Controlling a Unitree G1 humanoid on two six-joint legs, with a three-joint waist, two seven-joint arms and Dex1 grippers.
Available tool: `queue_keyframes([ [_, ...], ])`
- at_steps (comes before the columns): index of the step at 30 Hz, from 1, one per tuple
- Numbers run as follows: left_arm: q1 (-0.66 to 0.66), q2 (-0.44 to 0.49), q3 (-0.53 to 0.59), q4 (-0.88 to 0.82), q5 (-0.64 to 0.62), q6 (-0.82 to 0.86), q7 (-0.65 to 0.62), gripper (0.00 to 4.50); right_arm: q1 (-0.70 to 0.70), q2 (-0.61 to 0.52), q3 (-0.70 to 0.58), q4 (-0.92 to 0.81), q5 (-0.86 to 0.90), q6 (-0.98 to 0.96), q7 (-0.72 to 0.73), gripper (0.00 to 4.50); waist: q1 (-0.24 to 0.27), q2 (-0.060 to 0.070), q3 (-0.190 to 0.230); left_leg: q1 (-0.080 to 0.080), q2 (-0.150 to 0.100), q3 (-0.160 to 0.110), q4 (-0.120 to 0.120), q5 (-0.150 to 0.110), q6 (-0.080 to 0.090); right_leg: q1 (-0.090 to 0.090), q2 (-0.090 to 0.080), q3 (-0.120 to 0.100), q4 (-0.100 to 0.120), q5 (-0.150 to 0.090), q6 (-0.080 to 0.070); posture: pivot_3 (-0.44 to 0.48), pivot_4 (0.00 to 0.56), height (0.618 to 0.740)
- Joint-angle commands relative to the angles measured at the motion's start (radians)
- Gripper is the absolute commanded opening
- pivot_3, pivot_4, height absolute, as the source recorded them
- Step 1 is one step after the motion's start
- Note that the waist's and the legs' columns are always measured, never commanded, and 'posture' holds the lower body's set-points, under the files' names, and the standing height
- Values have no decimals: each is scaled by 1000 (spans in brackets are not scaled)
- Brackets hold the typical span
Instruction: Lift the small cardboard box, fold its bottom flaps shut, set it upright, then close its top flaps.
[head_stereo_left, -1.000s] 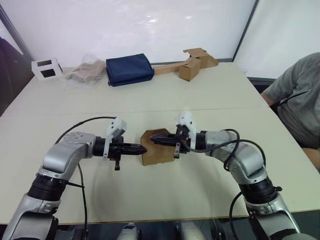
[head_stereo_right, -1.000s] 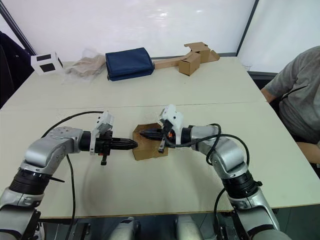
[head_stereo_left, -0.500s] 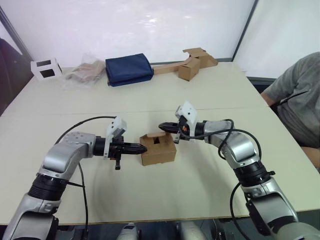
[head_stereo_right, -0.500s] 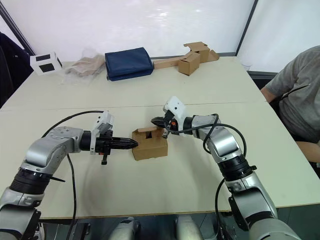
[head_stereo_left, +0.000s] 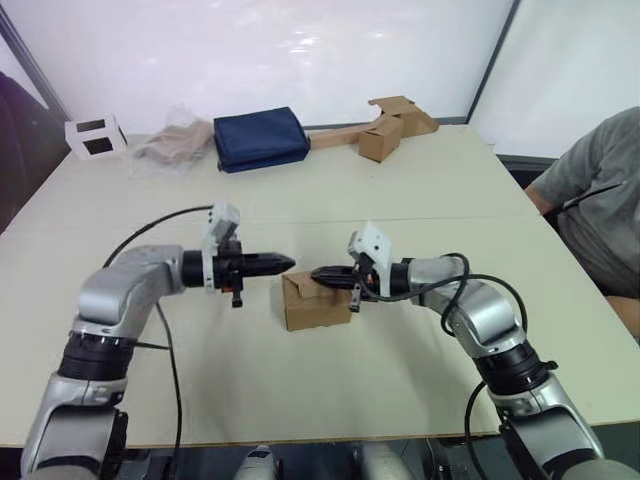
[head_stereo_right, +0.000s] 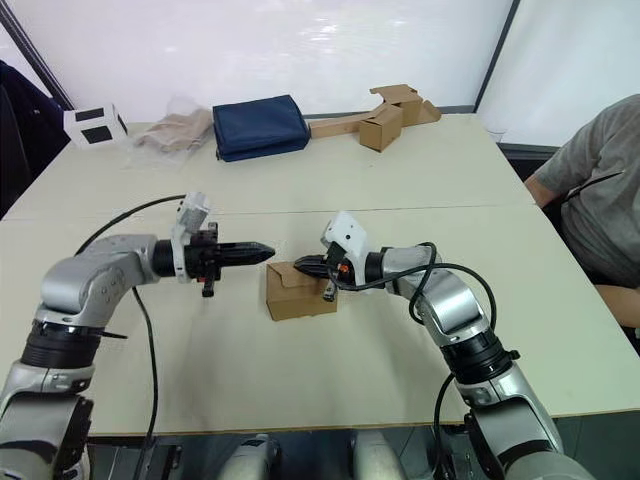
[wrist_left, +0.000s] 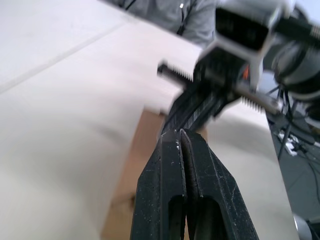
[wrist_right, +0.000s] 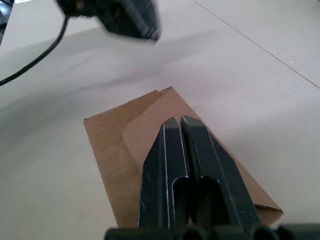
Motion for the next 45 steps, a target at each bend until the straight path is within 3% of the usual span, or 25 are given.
queue_keyframes([
  [1,-7,-33,-38,38,44,-55,16,70,-5,7,-11,-40,0,-5,-12,0,0,0,0,0,0,0,0,0,0,0,0,0,0,0,0,0,150,740],
  [9,-13,-59,-75,84,99,-107,20,70,31,-31,-61,-169,50,2,-3,0,2,0,0,0,0,0,0,1,-1,-1,0,0,0,0,0,0,150,740],
  [15,-24,-63,-65,107,99,-104,21,70,94,-78,-14,-245,44,12,18,0,2,0,0,0,0,0,0,0,0,0,0,0,0,0,0,0,150,740],
  [25,-22,-64,-55,129,102,-109,38,70,81,-75,71,-151,-74,-87,5,0,1,0,0,0,0,0,0,0,0,0,0,0,0,0,0,0,150,740],
  [45,-21,-71,-74,103,102,-104,32,70,69,-51,74,-88,-129,-103,-1,0,2,0,0,0,0,0,0,0,0,0,0,0,0,0,0,0,150,740],
])
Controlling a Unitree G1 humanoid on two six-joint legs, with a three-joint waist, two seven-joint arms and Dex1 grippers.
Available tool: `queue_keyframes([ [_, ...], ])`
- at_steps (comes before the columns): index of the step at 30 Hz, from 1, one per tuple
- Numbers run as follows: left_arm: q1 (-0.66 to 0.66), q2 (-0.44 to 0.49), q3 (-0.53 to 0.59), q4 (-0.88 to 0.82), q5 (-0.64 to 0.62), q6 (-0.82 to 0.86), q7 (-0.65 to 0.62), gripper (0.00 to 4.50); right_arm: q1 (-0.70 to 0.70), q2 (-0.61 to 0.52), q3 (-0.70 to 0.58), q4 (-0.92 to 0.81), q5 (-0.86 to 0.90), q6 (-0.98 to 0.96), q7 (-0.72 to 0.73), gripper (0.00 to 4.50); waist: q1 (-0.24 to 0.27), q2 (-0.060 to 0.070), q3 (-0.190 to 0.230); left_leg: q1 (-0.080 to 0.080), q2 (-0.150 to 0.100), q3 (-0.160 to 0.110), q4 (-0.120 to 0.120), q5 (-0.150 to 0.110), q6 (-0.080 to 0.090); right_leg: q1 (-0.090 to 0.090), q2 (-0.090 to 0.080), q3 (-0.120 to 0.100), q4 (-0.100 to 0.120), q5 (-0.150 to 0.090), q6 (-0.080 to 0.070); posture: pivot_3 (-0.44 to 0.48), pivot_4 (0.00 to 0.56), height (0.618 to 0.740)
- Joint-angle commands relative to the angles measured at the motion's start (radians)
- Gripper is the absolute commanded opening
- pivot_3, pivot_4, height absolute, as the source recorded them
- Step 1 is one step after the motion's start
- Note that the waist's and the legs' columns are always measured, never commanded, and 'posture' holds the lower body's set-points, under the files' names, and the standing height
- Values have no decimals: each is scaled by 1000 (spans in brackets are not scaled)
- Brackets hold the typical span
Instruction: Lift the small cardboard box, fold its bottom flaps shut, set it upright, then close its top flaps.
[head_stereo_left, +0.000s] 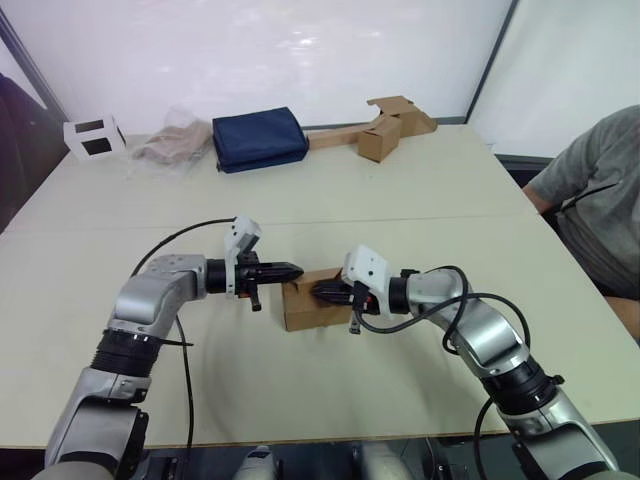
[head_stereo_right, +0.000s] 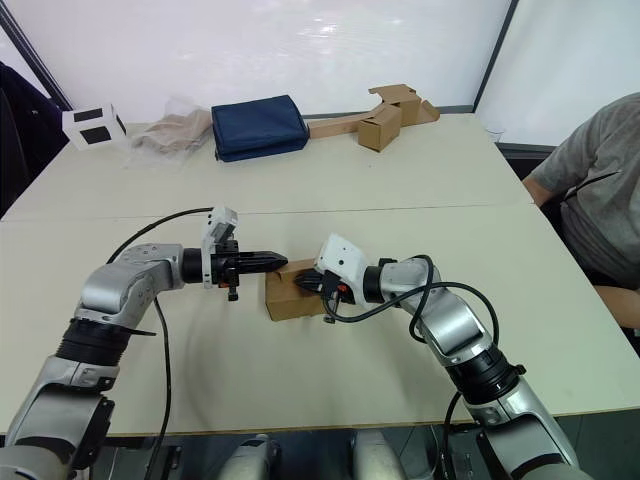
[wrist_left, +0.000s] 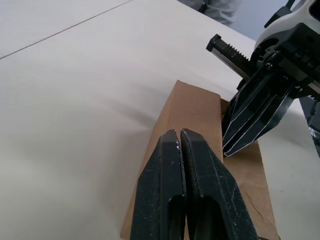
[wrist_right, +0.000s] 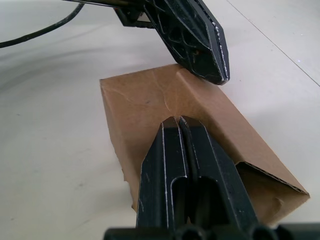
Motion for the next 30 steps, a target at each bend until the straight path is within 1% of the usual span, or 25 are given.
queue_keyframes([
  [1,-6,3,11,-39,-4,-10,-8,70,0,-2,-6,-4,-6,1,1,0,0,0,0,0,0,0,0,0,0,0,0,0,0,0,0,0,150,740],
  [4,8,4,-3,-34,14,-35,-15,70,-3,-8,-9,4,-13,-6,1,0,0,0,0,0,0,0,0,0,0,0,0,0,0,0,0,0,150,740],
  [12,18,13,-19,-73,31,-38,-17,70,-10,-3,-13,4,-22,-6,-13,0,1,0,0,0,0,0,0,0,0,0,0,0,0,0,0,0,150,740],
  [17,20,31,-61,-66,88,-86,-38,70,14,-27,-34,-64,53,54,43,0,1,0,0,0,0,0,0,0,0,0,0,0,0,0,0,0,150,740],
  [20,24,37,-75,-68,104,-105,-46,70,32,-34,-73,-104,112,100,59,0,3,0,0,0,0,0,0,0,0,0,0,0,0,0,0,0,150,740],
  [24,24,36,-79,-69,118,-120,-49,70,40,-31,-129,-125,165,138,44,0,3,0,0,0,0,0,0,0,0,0,0,0,0,0,0,0,150,740],
  [27,-8,20,-33,-74,70,-78,-41,70,40,-26,-181,-118,199,152,21,0,4,0,0,0,0,0,0,0,0,0,0,0,0,0,0,0,150,740],
  [30,-36,30,-22,-76,73,-80,-37,70,34,-12,-225,-117,240,165,3,0,6,0,0,0,0,0,0,0,0,0,0,0,0,0,0,0,150,740],
])
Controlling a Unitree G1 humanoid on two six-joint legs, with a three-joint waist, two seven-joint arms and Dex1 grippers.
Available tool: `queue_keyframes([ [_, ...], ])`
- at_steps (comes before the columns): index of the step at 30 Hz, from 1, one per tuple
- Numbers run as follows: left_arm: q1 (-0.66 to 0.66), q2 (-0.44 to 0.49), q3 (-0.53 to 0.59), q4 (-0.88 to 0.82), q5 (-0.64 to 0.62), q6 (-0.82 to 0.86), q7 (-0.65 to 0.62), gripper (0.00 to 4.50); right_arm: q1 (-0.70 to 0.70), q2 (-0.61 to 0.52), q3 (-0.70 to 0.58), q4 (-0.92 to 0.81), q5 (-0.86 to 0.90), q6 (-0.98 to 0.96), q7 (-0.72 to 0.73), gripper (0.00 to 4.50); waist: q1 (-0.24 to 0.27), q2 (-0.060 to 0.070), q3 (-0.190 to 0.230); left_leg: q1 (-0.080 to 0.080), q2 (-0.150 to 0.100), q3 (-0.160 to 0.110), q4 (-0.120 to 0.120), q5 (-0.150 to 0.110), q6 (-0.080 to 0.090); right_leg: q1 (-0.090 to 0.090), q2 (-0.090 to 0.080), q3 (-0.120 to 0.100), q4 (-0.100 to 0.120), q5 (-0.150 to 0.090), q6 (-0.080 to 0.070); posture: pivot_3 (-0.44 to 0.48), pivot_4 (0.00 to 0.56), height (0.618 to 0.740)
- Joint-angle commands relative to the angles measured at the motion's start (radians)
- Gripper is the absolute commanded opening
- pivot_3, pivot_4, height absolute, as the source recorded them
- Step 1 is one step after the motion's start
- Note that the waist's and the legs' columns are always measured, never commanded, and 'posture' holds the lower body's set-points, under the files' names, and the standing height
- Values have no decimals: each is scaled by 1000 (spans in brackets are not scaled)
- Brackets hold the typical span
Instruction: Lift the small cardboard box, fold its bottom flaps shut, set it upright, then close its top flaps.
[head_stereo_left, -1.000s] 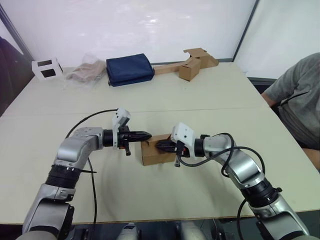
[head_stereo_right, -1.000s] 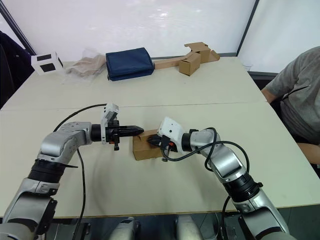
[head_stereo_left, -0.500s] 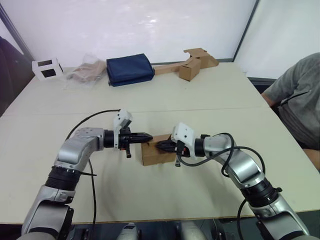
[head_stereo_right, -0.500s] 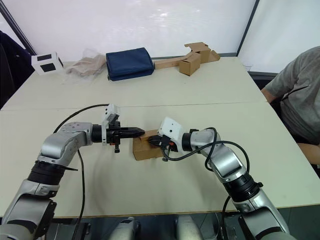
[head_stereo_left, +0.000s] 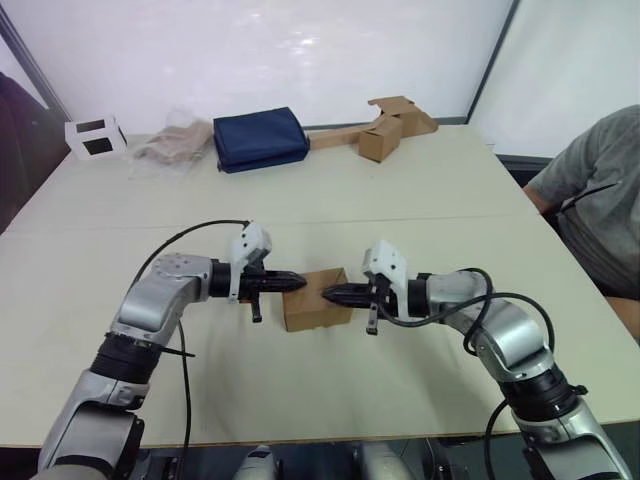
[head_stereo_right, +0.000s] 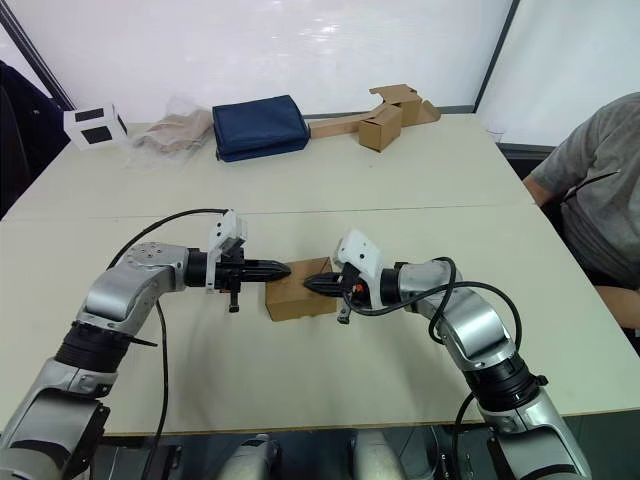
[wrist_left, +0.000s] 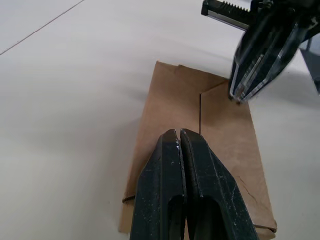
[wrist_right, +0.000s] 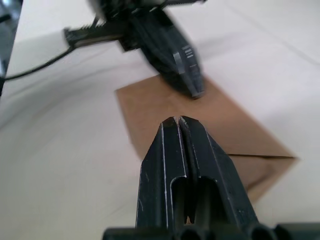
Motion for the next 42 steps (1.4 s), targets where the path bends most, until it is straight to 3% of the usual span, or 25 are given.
queue_keyframes([
  [1,-47,13,38,-32,-22,10,0,70,-19,20,-65,-32,55,2,-24,0,0,0,0,0,0,0,0,0,0,0,0,0,0,0,0,0,150,740],
  [10,-70,29,25,-75,-14,26,5,70,-57,62,-8,51,-3,-58,-52,0,-7,0,0,0,0,0,0,0,0,0,0,0,0,0,0,0,150,740],
  [17,-16,43,-31,-89,30,9,-3,70,-51,58,70,97,-83,-115,-45,0,-6,0,0,0,0,0,0,0,0,0,0,0,0,0,0,0,150,740],
  [27,12,18,-6,-70,30,-22,50,70,-29,57,90,100,-108,-130,-37,0,-5,0,0,0,0,0,0,0,0,0,0,0,0,0,0,0,150,740],
  [32,-10,-29,67,-81,-30,19,111,70,-26,120,-26,82,-4,-139,-59,0,-6,0,0,0,0,0,0,0,0,0,0,0,0,0,0,0,150,740],
  [36,4,-77,200,-126,-97,-15,206,70,-28,166,-154,51,91,-124,-121,0,-5,0,0,0,0,0,0,0,0,0,0,0,0,0,0,0,150,740],
  [39,37,-52,268,-170,-222,170,221,70,7,139,-194,10,129,-82,-132,0,-6,0,0,0,0,0,0,0,0,0,0,0,0,0,0,0,150,740],
  [42,116,-1,308,-246,-270,239,232,70,58,100,-222,-48,171,-37,-135,0,-8,0,0,0,0,0,-1,0,0,0,0,0,0,0,0,0,150,740],
])
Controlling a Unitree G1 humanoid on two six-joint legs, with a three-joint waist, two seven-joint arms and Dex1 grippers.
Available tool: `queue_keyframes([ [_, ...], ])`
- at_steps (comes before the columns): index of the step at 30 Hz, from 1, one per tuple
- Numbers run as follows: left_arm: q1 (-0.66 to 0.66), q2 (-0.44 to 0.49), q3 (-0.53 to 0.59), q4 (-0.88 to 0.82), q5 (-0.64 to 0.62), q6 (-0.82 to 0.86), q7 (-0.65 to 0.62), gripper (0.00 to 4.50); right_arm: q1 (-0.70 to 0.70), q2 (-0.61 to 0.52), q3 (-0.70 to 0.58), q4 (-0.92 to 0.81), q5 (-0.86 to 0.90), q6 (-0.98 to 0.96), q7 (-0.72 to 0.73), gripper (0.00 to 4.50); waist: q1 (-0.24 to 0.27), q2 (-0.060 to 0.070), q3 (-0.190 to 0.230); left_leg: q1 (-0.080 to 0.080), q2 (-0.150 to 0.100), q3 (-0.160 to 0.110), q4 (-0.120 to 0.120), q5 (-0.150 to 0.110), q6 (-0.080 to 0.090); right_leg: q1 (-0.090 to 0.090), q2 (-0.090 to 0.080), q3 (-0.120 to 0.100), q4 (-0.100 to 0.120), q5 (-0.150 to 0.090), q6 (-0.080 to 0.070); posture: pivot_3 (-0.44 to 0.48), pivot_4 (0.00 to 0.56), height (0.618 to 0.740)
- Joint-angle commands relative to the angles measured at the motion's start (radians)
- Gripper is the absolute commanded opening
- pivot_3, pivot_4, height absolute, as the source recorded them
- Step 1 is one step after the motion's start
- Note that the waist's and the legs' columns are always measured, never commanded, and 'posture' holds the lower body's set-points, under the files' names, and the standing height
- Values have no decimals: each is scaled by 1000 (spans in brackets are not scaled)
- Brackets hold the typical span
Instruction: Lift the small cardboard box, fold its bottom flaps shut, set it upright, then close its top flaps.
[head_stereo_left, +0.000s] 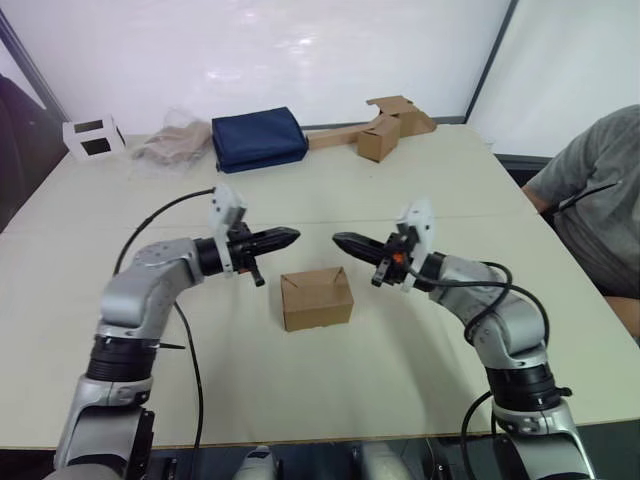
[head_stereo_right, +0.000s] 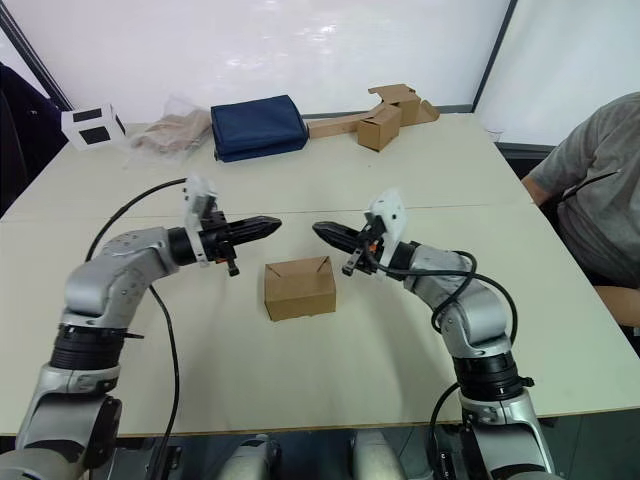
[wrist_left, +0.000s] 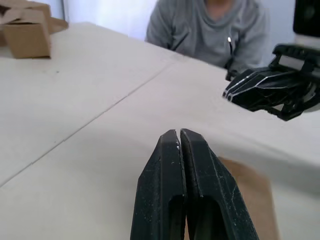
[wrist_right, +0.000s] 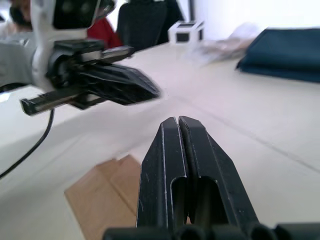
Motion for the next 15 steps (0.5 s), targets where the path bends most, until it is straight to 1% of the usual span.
queue_keyframes([
  [1,91,63,65,-105,-67,79,15,70,55,-41,-59,-99,81,57,-9,0,-1,0,0,0,0,0,0,0,0,0,0,0,0,0,0,0,150,740],
  [3,181,125,97,-134,-53,72,6,70,99,-68,-106,-135,125,90,-20,0,-1,0,0,0,0,0,0,0,0,0,0,0,0,0,0,0,150,740],
  [7,320,198,128,-151,-19,38,16,70,175,-130,-140,-136,93,85,-41,0,6,0,0,1,0,0,0,0,0,0,0,1,0,0,0,0,150,740],
  [9,385,216,143,-160,-23,25,0,70,217,-167,-164,-147,111,101,-30,0,15,0,0,1,0,1,0,0,0,1,0,1,0,0,0,0,150,740],
  [13,448,231,133,-141,-2,-18,-10,70,288,-231,-183,-158,127,123,-5,0,28,0,0,1,0,1,0,0,0,1,0,1,-1,0,0,0,150,740],
  [15,476,237,119,-127,12,-38,-26,70,345,-279,-175,-176,128,137,26,0,30,0,0,1,0,1,0,0,0,1,0,1,-1,0,0,0,150,740],
])
